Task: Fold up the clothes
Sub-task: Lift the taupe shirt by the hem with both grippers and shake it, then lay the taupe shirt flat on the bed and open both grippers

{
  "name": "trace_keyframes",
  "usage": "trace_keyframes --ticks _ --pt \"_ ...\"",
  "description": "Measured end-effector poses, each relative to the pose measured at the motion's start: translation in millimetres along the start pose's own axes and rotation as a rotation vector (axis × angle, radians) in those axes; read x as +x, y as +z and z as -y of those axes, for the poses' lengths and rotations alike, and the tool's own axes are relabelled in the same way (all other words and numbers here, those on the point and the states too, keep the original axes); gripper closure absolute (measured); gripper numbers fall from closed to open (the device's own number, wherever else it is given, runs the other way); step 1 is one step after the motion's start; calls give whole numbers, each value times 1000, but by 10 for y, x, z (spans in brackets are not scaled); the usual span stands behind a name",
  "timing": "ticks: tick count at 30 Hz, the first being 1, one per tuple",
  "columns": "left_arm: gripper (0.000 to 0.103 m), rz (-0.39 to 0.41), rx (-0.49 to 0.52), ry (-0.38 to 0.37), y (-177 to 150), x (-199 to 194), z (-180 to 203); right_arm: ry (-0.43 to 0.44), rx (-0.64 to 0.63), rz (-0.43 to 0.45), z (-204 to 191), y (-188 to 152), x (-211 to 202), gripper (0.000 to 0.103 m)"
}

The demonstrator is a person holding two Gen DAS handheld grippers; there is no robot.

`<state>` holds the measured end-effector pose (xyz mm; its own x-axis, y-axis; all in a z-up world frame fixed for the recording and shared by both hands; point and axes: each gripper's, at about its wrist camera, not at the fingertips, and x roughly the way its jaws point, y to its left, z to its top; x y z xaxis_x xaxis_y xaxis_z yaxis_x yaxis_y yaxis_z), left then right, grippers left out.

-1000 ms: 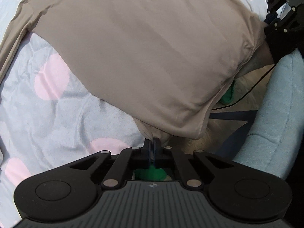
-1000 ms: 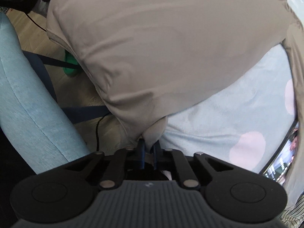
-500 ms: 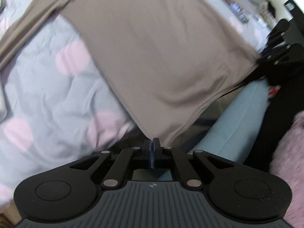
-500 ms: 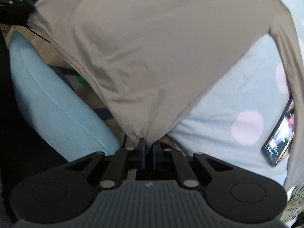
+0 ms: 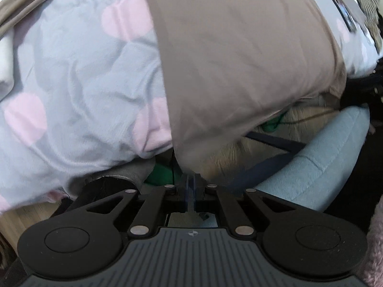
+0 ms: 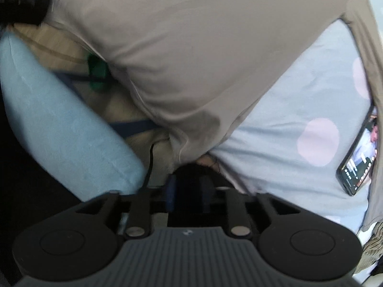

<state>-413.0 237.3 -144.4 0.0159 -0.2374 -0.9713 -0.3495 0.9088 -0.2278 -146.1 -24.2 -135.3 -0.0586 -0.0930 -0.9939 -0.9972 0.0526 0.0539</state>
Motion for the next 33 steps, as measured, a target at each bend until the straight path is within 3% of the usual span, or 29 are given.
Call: trace_keyframes --ticks 5,15,23,25,28,33 --pt "94 81 -23 6 72 -159 -54 -37 188 163 380 -28 -335 68" --pt "88 292 -73 69 583 -662 -318 -269 719 391 1533 -731 -468 58" --pt "83 367 -171 82 1020 -784 -556 -456 1144 568 2452 -1294 -572 55" --pt "83 367 -168 96 1108 -751 -534 -446 1191 574 2574 -1425 -501 50" --pt "82 385 -159 116 1204 -724 -490 -431 1262 581 2755 -1621 -395 50" --pt "80 404 -226 124 1341 -699 -535 -396 1328 633 3016 -1758 -237 50"
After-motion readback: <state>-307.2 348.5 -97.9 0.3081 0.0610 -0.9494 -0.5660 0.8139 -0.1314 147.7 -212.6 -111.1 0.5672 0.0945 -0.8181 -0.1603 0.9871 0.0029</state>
